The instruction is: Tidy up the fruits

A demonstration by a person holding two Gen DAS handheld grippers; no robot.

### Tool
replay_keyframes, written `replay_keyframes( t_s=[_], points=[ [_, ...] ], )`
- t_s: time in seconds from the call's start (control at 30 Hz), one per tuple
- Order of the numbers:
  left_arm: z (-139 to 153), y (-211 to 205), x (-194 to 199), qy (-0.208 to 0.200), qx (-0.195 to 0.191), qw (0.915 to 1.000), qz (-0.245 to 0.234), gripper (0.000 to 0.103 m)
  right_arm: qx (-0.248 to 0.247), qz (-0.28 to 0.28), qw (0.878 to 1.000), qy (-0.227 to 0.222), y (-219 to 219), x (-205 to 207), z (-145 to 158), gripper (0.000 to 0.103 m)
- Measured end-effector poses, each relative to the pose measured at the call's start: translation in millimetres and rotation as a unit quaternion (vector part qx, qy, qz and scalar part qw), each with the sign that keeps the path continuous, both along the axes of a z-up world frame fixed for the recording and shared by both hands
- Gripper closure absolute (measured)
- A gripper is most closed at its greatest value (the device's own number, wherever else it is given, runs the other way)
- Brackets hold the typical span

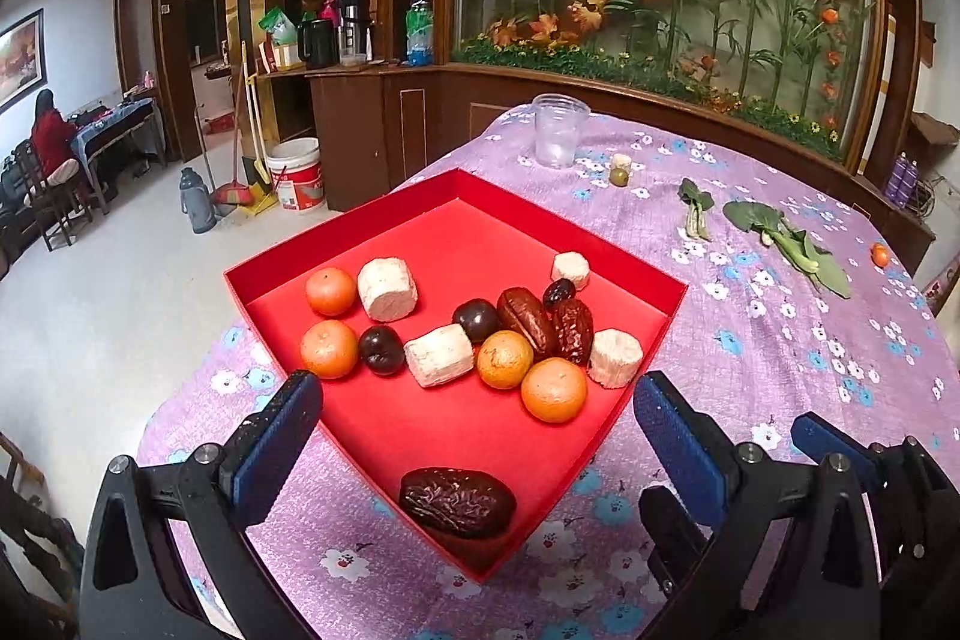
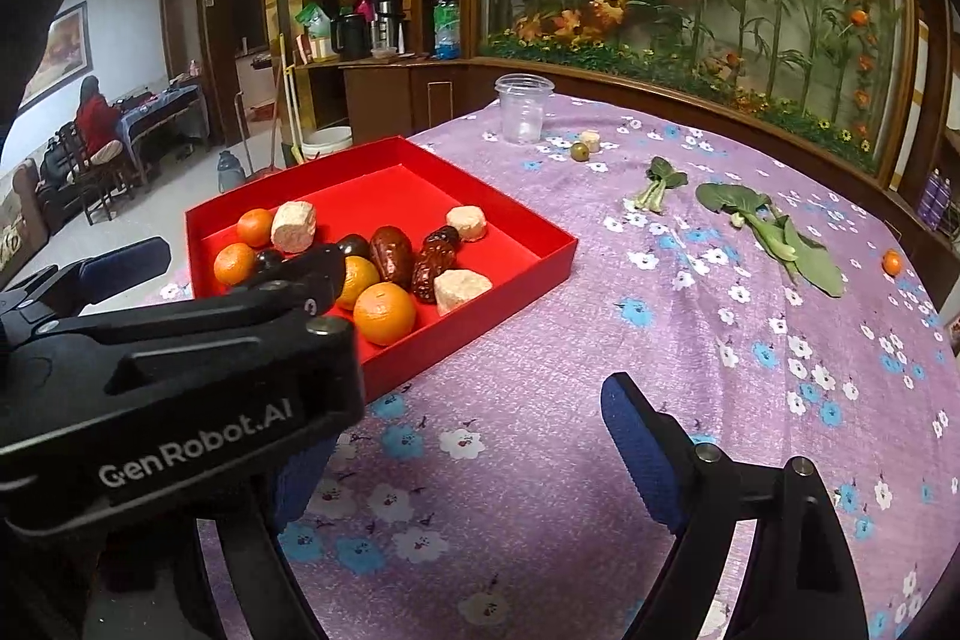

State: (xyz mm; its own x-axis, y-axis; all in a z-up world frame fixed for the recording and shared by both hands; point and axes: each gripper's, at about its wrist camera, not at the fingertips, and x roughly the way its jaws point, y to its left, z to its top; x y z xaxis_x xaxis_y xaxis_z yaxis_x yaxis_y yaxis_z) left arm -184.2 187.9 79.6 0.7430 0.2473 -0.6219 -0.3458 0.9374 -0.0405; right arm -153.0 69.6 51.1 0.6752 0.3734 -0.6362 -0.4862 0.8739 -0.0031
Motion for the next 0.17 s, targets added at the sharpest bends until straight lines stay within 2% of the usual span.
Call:
replay_keyframes(
  t_s=[0.17],
  points=[
    [0.1,5.3,0.5,0.013,-0.007,0.9999,0.005,0.0,0.004,0.0,1.0,0.007,-0.3,3.5,-0.2,0.013]
  ],
)
